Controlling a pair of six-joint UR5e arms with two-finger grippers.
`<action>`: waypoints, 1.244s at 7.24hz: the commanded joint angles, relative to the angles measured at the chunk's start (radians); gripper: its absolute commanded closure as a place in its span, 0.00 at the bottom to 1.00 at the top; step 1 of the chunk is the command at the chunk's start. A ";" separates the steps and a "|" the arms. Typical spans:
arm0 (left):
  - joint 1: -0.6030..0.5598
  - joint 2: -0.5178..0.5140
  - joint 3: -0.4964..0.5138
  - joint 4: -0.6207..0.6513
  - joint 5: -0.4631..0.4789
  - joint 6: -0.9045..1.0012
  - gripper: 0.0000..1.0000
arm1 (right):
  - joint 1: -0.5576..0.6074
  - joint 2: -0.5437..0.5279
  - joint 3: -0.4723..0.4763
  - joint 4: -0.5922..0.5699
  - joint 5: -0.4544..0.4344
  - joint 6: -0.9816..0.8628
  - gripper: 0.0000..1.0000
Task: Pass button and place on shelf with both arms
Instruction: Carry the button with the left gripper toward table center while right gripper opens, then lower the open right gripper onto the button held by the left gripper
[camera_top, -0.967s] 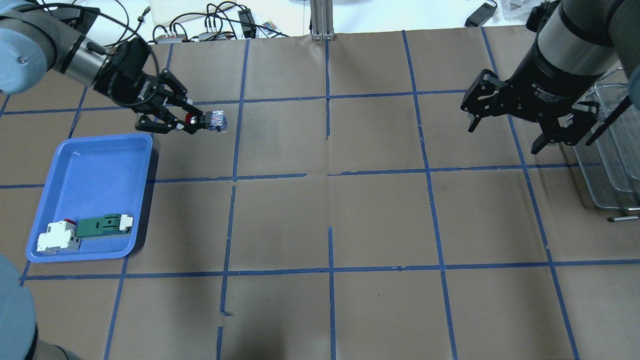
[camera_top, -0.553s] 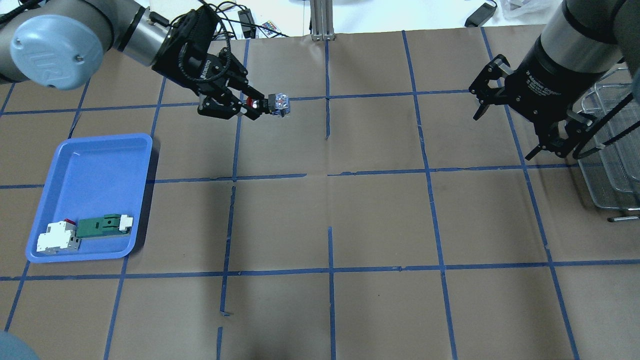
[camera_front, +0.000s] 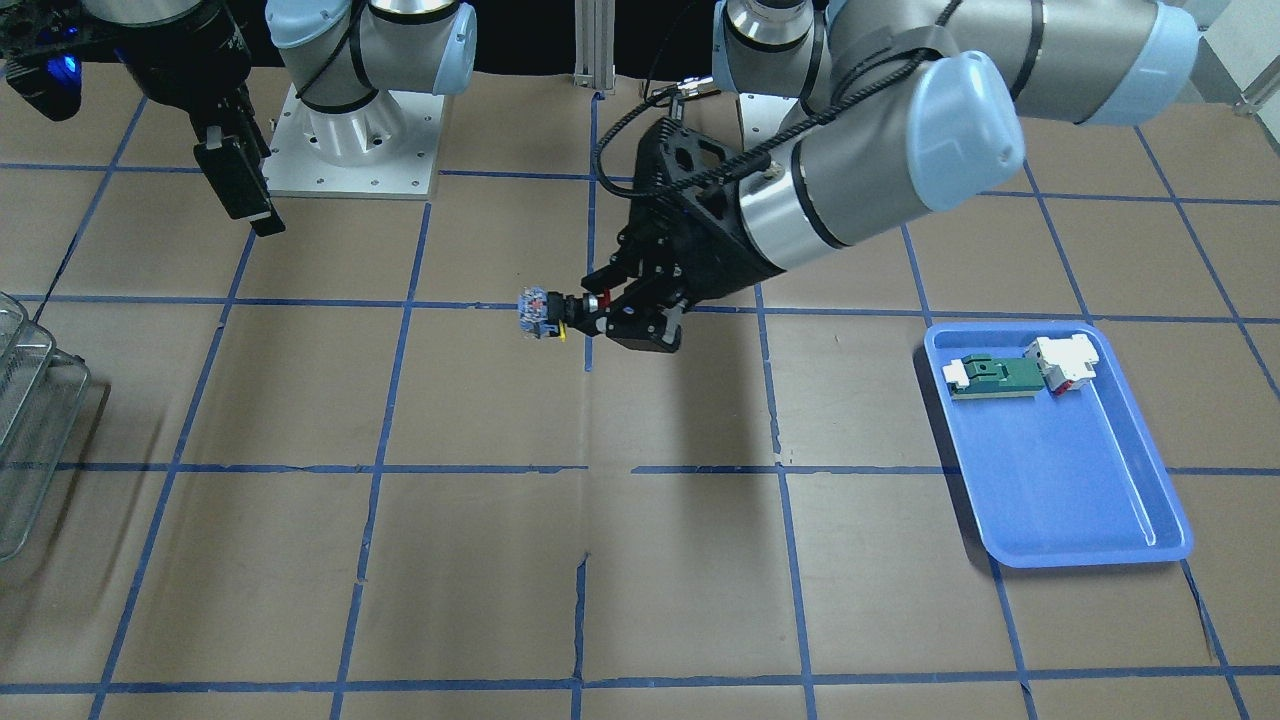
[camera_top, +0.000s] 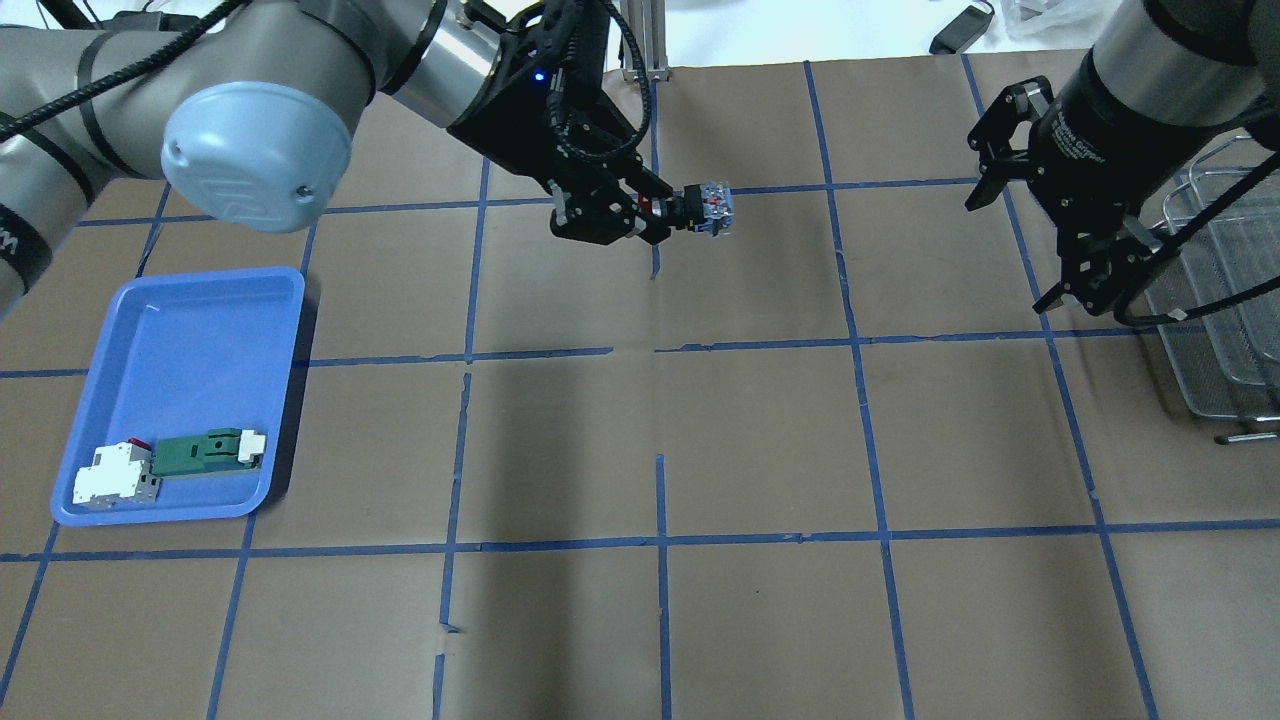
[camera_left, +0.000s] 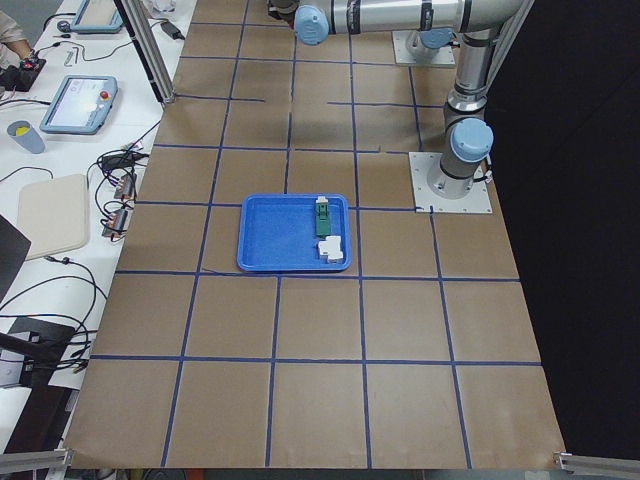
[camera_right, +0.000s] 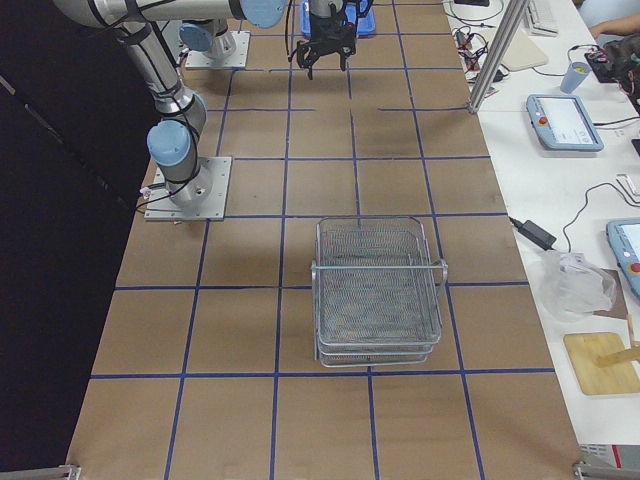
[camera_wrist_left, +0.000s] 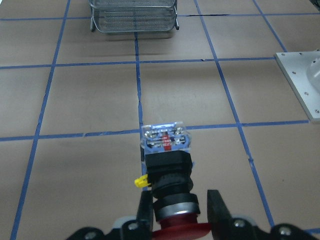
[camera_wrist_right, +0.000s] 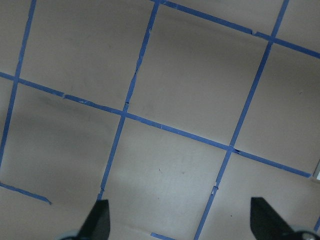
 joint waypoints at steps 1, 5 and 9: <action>-0.070 0.026 -0.065 0.147 -0.004 -0.117 1.00 | 0.001 0.018 -0.046 0.001 0.013 0.082 0.00; -0.045 0.075 -0.239 0.358 -0.139 -0.207 1.00 | 0.015 0.061 -0.073 0.005 0.063 0.222 0.00; -0.046 0.083 -0.235 0.408 -0.145 -0.267 1.00 | 0.102 0.070 -0.074 0.007 0.033 0.262 0.00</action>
